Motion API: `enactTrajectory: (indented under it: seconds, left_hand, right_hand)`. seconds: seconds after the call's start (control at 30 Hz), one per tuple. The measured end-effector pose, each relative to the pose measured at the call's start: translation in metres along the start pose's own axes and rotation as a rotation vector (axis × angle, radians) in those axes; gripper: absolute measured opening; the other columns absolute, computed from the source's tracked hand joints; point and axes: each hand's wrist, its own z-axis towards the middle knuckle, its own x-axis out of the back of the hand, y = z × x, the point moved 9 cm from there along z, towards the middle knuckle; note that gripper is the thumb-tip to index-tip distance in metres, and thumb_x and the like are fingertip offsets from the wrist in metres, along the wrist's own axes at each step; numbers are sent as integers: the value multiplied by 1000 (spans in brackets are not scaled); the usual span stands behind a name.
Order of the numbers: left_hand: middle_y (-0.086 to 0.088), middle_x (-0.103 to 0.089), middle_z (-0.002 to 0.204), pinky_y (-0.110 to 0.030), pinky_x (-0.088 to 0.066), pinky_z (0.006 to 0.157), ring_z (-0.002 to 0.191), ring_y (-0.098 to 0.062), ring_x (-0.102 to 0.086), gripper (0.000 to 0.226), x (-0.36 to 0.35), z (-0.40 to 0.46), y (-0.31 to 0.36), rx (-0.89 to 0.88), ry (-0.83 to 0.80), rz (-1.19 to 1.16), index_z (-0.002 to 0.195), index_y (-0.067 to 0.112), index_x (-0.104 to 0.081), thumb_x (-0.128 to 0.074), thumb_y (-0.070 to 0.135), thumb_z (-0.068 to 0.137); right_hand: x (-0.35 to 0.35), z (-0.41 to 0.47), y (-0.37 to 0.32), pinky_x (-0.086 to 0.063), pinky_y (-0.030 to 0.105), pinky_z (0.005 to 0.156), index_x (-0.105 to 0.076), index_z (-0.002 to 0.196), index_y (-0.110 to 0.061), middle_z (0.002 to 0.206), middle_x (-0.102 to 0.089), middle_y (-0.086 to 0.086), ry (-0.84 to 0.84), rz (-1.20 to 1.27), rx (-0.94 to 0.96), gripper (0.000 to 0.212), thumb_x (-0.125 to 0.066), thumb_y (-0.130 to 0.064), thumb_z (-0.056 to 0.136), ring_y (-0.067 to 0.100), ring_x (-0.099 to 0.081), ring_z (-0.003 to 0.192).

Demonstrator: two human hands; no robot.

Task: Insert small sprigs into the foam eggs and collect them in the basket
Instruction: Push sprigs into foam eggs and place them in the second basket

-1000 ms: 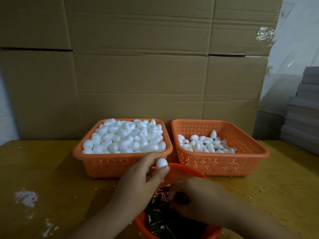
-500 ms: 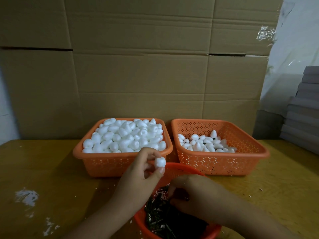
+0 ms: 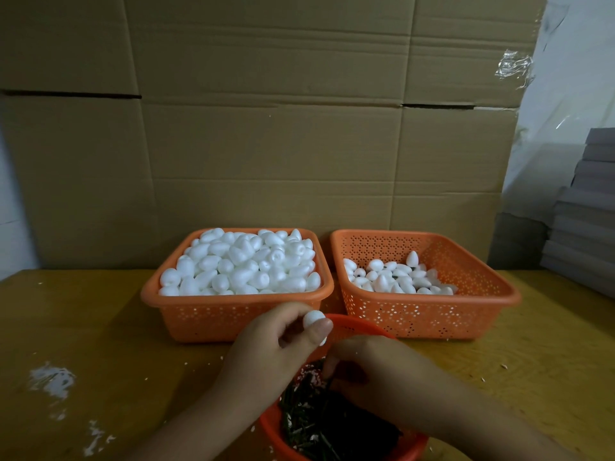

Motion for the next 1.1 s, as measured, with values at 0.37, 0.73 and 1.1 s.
enactTrajectory:
  seconds: [0.37, 0.73, 1.1]
  left_hand:
    - [11, -72, 99, -28, -50, 84, 99, -6, -68, 26, -1, 1, -8, 54, -16, -90, 89, 38, -59, -74, 16, 83]
    - [5, -75, 87, -20, -52, 65, 74, -14, -72, 32, 0, 1, -3, 17, 27, -168, 99, 28, -65, -38, 44, 95]
    - [12, -73, 98, -26, -53, 79, 93, -6, -68, 33, -1, 1, -1, -7, -14, -82, 98, 31, -63, -43, 56, 88]
  right_hand:
    - [0, -1, -2, -35, 1, 73, -63, 105, -36, 109, -63, -18, -15, -3, 17, 19, -59, -29, 88, -7, -49, 98]
    - [-1, -1, -1, -33, 1, 74, -64, 105, -35, 110, -64, -18, -21, -17, 18, 19, -59, -29, 88, -2, -45, 110]
    - [0, 1, 6, -41, 7, 76, -65, 100, -33, 101, -66, -16, 20, 56, -20, 15, -63, -29, 86, -1, -56, 97]
